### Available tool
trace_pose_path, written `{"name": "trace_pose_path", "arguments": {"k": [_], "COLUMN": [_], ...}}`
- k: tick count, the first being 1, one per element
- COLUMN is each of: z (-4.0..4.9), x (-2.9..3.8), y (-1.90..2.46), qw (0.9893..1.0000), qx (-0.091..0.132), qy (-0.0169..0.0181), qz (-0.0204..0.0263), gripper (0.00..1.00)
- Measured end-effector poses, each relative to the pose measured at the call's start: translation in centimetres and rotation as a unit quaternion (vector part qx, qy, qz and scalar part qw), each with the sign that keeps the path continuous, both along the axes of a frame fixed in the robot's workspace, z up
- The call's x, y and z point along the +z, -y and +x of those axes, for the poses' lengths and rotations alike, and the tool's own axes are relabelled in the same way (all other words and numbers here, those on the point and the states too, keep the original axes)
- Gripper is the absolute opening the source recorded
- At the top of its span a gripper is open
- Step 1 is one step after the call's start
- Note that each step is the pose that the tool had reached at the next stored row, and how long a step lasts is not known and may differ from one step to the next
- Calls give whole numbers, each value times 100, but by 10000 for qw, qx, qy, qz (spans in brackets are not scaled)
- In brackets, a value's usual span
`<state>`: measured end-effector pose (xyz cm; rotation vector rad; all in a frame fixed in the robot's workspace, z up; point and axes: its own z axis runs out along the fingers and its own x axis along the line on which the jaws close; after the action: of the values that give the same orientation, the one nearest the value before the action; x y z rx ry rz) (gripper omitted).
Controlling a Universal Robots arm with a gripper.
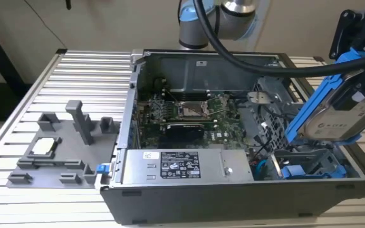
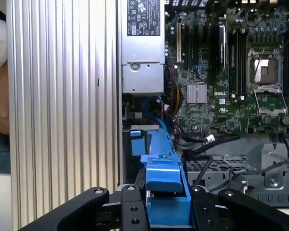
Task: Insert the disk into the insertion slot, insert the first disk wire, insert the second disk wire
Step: 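Insert the disk into the insertion slot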
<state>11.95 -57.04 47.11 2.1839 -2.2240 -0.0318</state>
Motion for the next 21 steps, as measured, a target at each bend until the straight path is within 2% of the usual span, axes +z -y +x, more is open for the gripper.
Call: {"name": "trace_pose_path", "arguments": {"k": [16,21], "z": [0,0], "x": [-280,-335], "y": [2,2], "qw": [10000,10000], "qx": [0,0], "qy": [39,41], "qz": [0,0], "gripper": [33,33]}}
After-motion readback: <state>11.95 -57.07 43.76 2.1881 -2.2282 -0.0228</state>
